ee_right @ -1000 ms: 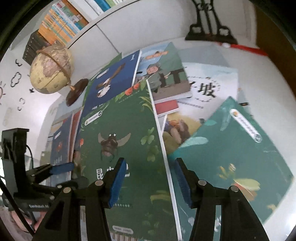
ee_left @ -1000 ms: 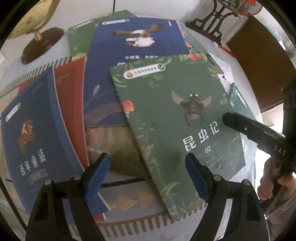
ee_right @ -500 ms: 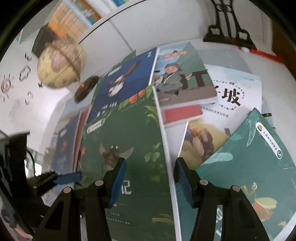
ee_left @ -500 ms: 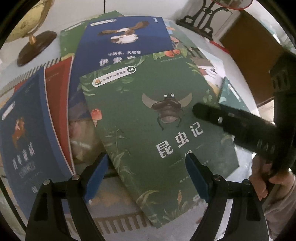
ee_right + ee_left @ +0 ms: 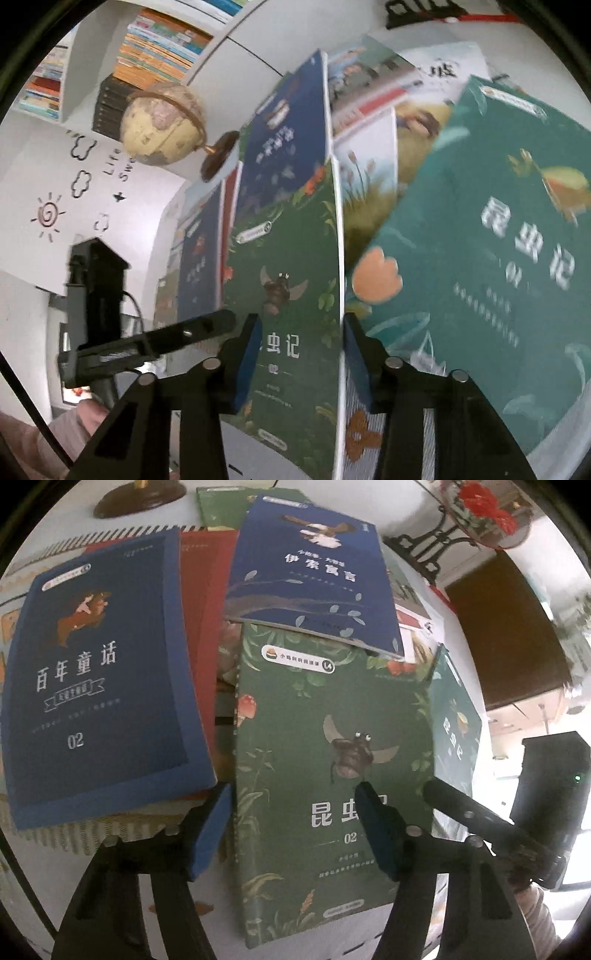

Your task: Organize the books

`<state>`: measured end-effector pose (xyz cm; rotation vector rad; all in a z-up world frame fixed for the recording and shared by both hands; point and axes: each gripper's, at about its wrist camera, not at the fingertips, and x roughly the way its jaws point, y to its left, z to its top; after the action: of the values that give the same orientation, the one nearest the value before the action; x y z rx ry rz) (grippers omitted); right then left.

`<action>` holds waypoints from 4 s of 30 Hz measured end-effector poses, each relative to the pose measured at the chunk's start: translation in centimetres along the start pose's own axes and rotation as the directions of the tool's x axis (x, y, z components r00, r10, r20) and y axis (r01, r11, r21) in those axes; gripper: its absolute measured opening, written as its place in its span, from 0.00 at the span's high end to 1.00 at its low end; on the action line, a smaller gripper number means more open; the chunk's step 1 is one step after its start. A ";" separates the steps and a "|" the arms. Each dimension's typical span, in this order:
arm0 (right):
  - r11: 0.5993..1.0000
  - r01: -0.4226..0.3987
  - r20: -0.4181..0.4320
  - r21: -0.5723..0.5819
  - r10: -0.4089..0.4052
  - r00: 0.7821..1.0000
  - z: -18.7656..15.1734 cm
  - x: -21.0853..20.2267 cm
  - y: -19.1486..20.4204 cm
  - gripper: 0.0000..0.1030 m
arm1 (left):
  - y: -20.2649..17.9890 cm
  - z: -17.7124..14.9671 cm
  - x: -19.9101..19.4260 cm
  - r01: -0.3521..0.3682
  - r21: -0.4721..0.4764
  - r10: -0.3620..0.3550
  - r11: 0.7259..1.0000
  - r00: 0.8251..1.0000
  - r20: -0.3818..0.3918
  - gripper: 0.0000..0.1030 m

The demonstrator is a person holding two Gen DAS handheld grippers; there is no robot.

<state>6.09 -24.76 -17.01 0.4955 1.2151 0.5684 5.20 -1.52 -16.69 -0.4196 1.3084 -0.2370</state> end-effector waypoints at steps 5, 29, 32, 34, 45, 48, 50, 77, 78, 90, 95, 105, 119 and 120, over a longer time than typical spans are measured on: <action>0.998 0.045 0.028 0.054 -0.046 0.999 -1.3 0.2 -0.1 0.66 | 0.7 -0.3 -1.5 0.022 0.003 -0.022 1.000 0.999 0.030 0.53; 0.976 0.157 0.036 0.153 -0.164 0.986 -3.7 -1.7 -2.1 0.83 | 3.8 -1.3 -0.3 0.043 -0.075 -0.047 0.996 0.997 -0.056 0.56; 0.977 0.183 -0.008 0.107 -0.183 0.983 -4.7 -1.8 -2.0 0.80 | 3.6 -1.7 -0.3 0.074 -0.034 -0.076 0.997 0.996 -0.057 0.39; 0.980 0.184 0.011 0.080 -0.186 0.983 -5.1 -1.9 -1.9 0.78 | 2.9 -1.8 0.0 0.097 -0.012 -0.098 0.995 0.994 -0.056 0.24; 0.994 -0.029 0.082 0.103 0.020 0.996 -5.1 -2.5 -1.7 0.67 | 1.2 -1.6 -1.3 0.110 0.052 -0.109 0.993 0.994 -0.030 0.26; 0.982 -0.149 0.101 0.116 0.138 0.985 -5.2 -3.5 -1.5 0.86 | 1.8 -1.8 -2.4 0.142 0.053 -0.140 0.988 0.990 -0.035 0.34; 0.985 -0.139 0.074 0.107 0.131 0.989 -5.2 -3.0 -1.2 0.88 | 1.8 -2.1 -2.3 0.097 0.082 -0.095 0.992 0.995 -0.027 0.39; 0.994 0.108 0.012 0.018 -0.109 0.994 -5.4 -0.3 2.4 0.92 | -1.2 -3.0 -1.6 -0.127 0.295 0.122 0.947 0.992 0.036 0.78; 0.994 0.109 0.017 0.008 -0.110 0.994 -5.3 -0.3 3.0 0.92 | -1.2 -3.0 -2.0 -0.131 0.306 0.125 0.943 0.991 0.040 0.78; 0.989 0.106 0.099 -0.107 -0.095 0.990 -4.5 -2.5 10.1 0.92 | 1.6 -1.6 -7.6 -0.091 0.231 0.064 0.969 0.991 0.121 0.76; 0.985 0.082 0.092 -0.152 -0.069 0.993 -3.8 -0.7 13.8 0.92 | 5.0 -1.3 -10.4 -0.105 0.167 0.077 0.980 0.983 0.164 0.76; 0.976 -0.013 0.012 -0.217 0.016 1.000 -4.5 7.3 22.7 0.92 | 15.8 -2.0 -16.3 -0.180 -0.015 0.178 0.984 0.953 0.245 0.76; 0.964 -0.063 -0.102 -0.257 0.038 0.994 -6.8 21.4 31.7 0.92 | 30.9 -2.6 -19.4 -0.220 -0.225 0.273 0.949 0.932 0.240 0.76; 0.966 -0.056 -0.106 -0.251 0.030 0.994 -7.0 22.1 31.9 0.92 | 31.6 -2.6 -19.1 -0.216 -0.233 0.271 0.948 0.934 0.235 0.76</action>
<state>0.31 14.15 -14.76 0.2789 1.2087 0.7828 -4.14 34.18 -13.87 -0.4403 1.1108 0.1618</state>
